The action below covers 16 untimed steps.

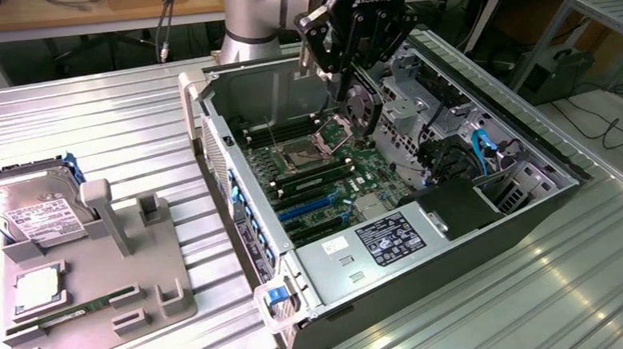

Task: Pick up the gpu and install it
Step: 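Pick up the gpu and move the gpu toward the slot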

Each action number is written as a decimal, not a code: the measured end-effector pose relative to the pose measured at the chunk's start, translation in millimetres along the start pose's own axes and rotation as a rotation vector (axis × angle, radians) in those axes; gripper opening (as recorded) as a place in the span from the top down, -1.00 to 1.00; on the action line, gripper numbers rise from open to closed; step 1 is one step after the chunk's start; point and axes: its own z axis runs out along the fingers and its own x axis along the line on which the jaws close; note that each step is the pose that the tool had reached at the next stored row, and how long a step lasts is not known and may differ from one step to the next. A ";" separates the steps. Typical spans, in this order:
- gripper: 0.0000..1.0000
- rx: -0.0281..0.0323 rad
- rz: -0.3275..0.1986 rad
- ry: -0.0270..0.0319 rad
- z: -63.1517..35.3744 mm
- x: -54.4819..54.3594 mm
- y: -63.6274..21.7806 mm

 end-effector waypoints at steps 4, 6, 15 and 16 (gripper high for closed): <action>0.44 0.0000 0.000 0.0000 0.1 -8.7 0.1; 0.44 0.0000 0.000 0.0001 0.2 -13.2 0.3; 0.44 0.0000 0.000 0.0000 0.6 -35.6 0.7; 0.44 0.0000 0.000 0.0000 0.6 -37.7 0.7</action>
